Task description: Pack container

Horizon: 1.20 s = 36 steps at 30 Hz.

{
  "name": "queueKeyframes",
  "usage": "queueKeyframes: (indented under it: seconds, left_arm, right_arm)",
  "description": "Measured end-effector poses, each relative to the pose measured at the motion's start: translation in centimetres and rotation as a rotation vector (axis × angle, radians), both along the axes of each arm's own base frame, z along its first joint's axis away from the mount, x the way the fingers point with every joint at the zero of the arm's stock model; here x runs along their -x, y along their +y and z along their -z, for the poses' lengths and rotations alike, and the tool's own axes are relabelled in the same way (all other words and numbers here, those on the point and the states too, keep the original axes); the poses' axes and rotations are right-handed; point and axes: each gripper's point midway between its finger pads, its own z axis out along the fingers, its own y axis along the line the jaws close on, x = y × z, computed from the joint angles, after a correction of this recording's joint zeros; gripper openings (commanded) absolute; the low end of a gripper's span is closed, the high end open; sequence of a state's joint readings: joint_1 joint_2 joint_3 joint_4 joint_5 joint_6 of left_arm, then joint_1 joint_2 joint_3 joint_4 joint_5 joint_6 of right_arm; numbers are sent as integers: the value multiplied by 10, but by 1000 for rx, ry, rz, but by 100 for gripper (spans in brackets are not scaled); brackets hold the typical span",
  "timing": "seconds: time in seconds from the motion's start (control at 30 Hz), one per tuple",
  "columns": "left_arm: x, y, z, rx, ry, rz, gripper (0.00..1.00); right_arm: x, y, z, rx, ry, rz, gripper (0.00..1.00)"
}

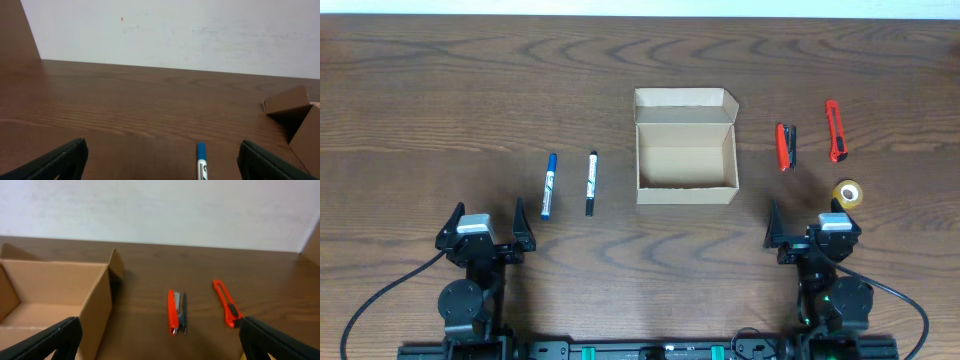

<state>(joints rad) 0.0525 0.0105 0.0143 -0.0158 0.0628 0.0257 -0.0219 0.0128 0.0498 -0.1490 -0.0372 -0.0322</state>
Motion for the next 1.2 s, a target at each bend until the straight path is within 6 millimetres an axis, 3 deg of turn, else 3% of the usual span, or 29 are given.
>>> queueKeyframes:
  seconds: [0.07, 0.23, 0.4, 0.67, 0.83, 0.97, 1.07, 1.2]
  left_arm:
    - [0, 0, 0, 0, 0, 0, 95]
    - [0, 0, 0, 0, 0, -1, 95]
    - [0, 1, 0, 0, 0, -3, 95]
    - [0, 1, 0, 0, 1, -3, 95]
    - [0, 1, 0, 0, 1, -3, 95]
    - [0, 1, 0, 0, 1, -3, 95]
    - [0, 1, 0, 0, 1, -3, 95]
    - [0, 1, 0, 0, 1, -3, 95]
  right_arm:
    - [3, -2, -8, 1, 13, 9, 99]
    - [8, -17, -56, 11, 24, 98, 99]
    - [0, -34, -83, 18, 219, 199, 99]
    - [-44, -47, -78, 88, 769, 256, 99]
    - [-77, -37, -75, 68, 888, 198, 99]
    - [-90, -36, -54, 69, 954, 190, 99]
    - [-93, -50, -42, 78, 992, 256, 99]
    - [-87, -92, -32, 42, 1029, 411, 99]
